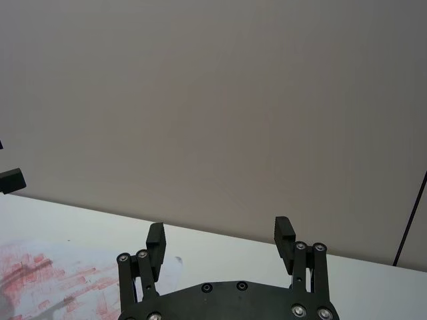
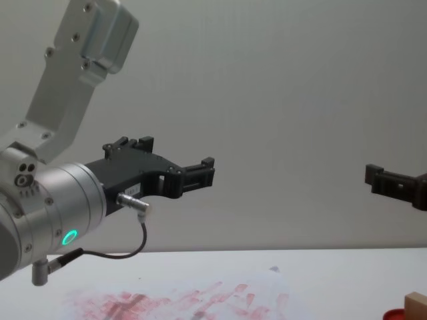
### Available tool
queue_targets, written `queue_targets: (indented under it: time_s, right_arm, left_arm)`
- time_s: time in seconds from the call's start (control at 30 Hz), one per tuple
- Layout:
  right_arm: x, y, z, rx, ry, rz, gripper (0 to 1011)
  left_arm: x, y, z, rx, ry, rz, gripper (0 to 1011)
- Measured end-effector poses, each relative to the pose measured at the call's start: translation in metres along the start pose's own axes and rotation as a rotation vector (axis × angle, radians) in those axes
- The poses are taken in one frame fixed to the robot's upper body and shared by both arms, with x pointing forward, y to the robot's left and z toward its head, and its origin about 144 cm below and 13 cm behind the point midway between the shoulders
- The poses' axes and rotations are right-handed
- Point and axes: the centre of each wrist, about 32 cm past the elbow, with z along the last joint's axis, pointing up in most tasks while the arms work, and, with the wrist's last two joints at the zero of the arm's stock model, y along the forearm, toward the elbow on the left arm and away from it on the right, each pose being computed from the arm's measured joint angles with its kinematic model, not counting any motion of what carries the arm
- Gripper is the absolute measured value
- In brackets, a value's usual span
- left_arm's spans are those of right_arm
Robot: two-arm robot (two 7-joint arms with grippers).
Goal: Use the one hand to pick up the stamp and affix it onto the A4 paper.
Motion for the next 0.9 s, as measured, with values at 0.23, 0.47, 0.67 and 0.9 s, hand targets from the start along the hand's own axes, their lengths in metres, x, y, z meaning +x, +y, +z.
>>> queue_targets:
  time_s: [0.23,0.47,0.67,0.9]
  right_arm:
    - [0.0,0.0,0.0,0.0,0.0,0.0,1001]
    - [0.006,-0.007,-0.001,-0.009,0.003,-0.006,1001]
    - [0.013,-0.018,-0.002,-0.026,0.013,-0.017,1001]
    - [0.021,-0.033,-0.004,-0.08,0.026,-0.042,1001]
  left_arm:
    - [0.0,0.0,0.0,0.0,0.0,0.0,1001]
    - [0.0,0.0,0.0,0.0,0.0,0.0,1001]
    - [0.0,0.0,0.0,0.0,0.0,0.0,1001]
    - [0.0,0.0,0.0,0.0,0.0,0.0,1001]
